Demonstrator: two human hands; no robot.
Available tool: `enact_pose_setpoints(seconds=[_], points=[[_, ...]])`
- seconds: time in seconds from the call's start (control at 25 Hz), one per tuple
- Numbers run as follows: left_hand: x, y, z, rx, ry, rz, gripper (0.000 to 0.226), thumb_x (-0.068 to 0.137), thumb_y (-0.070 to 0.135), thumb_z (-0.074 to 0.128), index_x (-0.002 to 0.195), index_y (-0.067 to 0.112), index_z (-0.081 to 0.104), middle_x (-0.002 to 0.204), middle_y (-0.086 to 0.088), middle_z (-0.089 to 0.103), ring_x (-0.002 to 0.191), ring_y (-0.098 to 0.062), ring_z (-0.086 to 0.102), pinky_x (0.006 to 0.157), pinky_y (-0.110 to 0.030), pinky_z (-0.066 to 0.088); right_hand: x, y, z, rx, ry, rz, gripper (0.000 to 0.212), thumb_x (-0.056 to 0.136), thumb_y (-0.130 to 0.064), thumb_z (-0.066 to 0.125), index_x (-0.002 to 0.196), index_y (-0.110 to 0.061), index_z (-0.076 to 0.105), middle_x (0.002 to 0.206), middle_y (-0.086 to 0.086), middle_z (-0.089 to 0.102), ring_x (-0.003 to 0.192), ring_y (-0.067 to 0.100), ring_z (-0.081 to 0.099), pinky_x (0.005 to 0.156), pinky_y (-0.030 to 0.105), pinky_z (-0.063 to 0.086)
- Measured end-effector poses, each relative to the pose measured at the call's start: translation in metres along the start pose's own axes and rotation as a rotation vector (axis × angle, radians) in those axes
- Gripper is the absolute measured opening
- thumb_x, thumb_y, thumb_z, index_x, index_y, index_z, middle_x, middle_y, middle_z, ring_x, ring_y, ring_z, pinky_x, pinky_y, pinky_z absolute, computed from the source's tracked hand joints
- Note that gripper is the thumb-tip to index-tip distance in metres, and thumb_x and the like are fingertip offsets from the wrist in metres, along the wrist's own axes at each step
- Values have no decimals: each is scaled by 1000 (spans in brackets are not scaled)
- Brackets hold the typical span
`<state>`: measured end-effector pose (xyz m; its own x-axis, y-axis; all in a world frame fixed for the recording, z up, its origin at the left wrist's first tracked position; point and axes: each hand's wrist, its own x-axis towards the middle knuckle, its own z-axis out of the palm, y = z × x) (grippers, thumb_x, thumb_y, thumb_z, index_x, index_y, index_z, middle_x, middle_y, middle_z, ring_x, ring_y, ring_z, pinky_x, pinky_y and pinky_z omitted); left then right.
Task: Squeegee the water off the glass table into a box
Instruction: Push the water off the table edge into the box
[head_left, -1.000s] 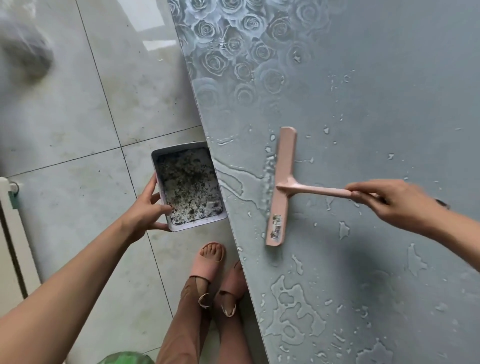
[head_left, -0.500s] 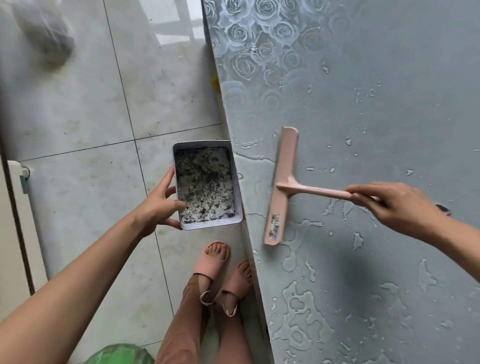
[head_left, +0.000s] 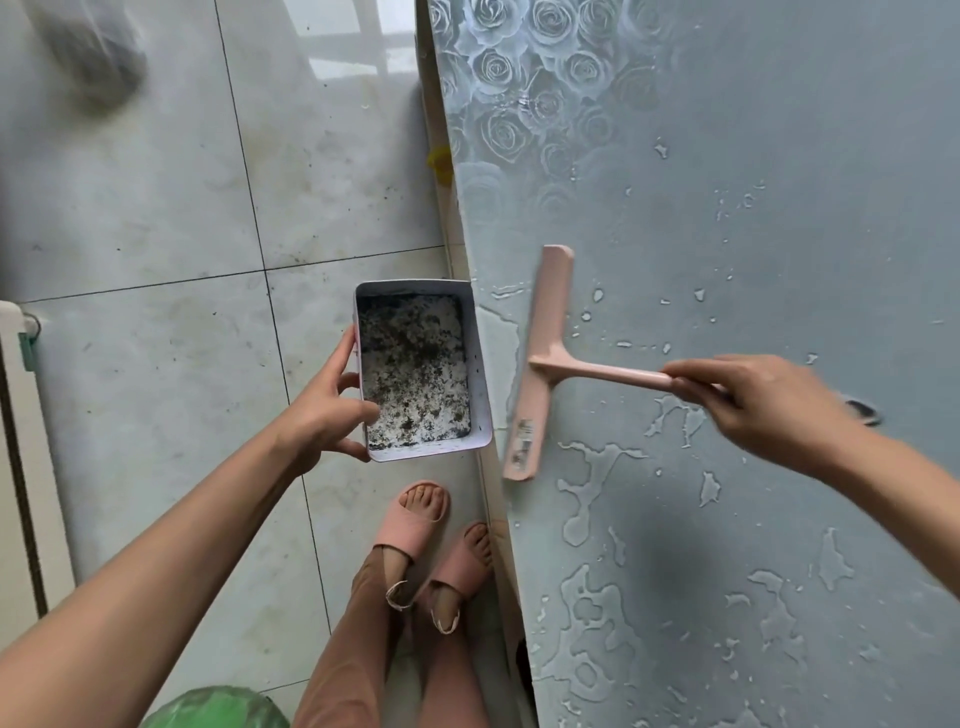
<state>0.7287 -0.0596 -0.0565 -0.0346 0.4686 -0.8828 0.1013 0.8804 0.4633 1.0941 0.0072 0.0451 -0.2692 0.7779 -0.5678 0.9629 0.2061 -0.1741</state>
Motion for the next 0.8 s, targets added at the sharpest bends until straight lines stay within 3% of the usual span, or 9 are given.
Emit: enact_pose_setpoints(seconds=[0.16, 0.36, 0.48, 0.6, 0.72, 0.8], points=[[1, -1, 0, -7, 12, 5, 104, 78, -17, 47, 143, 58, 16, 136, -5, 48, 105, -25, 61, 61, -48, 59, 27, -40, 3, -81, 112, -179, 34, 92, -49, 41, 115, -40, 64, 95, -3, 70, 91, 29, 64, 61, 32, 38], [5, -2, -2, -10, -9, 4, 104, 78, -16, 48, 142, 59, 16, 135, -4, 48, 104, -22, 61, 59, -48, 59, 1, -7, -30, -161, 140, -79, 43, 86, -58, 32, 110, -44, 65, 94, -7, 72, 86, 28, 66, 58, 31, 40], [4, -2, -1, -15, -7, 13, 104, 78, -16, 48, 142, 59, 15, 132, -1, 48, 100, -18, 62, 58, -47, 59, 16, -33, -17, -167, 81, -91, 34, 92, -51, 39, 117, -44, 61, 100, -4, 70, 94, 29, 63, 62, 32, 38], [4, -3, -1, -10, 0, 15, 104, 77, -16, 48, 142, 59, 15, 131, -1, 49, 101, -18, 62, 58, -47, 59, 36, -59, -17, -174, 125, -166, 31, 94, -50, 39, 115, -43, 61, 95, 0, 69, 90, 31, 63, 59, 31, 32], [3, -3, -2, -9, 4, 11, 105, 77, -16, 48, 142, 59, 15, 133, -2, 48, 101, -16, 61, 59, -48, 59, 50, -62, -31, 38, 116, -64, 25, 96, -41, 45, 117, -39, 58, 99, 5, 69, 93, 34, 60, 69, 36, 42], [2, -3, -1, -8, 5, 8, 105, 78, -17, 48, 142, 59, 15, 135, -2, 46, 100, -15, 60, 58, -47, 59, 56, -61, -32, 184, 92, -27, 35, 97, -33, 45, 129, -45, 48, 100, 7, 66, 91, 31, 58, 80, 37, 44]])
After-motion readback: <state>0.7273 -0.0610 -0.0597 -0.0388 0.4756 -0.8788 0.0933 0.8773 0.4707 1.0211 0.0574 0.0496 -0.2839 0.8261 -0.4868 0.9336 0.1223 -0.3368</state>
